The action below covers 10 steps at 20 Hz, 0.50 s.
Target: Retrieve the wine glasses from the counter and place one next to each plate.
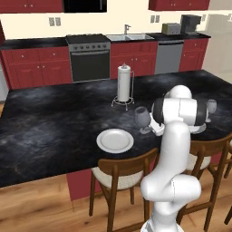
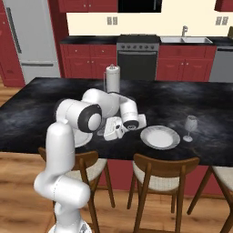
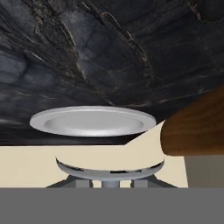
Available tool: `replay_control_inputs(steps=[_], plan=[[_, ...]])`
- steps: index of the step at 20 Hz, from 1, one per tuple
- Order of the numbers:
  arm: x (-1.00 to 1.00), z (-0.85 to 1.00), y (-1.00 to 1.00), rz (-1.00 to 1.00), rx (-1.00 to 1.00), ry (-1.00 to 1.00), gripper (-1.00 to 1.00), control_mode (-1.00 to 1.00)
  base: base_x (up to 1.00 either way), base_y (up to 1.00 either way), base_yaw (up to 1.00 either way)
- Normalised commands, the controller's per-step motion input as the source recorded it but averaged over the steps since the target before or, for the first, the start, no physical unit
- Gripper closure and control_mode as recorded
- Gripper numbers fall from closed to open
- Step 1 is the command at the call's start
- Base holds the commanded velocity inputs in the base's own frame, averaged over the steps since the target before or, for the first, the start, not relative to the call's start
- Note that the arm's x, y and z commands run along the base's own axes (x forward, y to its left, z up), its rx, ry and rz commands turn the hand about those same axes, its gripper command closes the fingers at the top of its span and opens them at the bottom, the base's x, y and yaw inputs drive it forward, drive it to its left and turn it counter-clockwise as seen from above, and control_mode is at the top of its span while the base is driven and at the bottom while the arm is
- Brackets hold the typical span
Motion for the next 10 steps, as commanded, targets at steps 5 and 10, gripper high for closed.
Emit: replay_control_inputs(steps=[5, 10], plan=[[0.03, -0.15, 0.05, 0.0, 0.0, -0.05, 1.0, -1.0, 0.0, 0.0, 0.0], [0.01, -0.19, 0.07, 0.0, 0.0, -0.05, 1.0, -1.0, 0.0, 0.0, 0.0]])
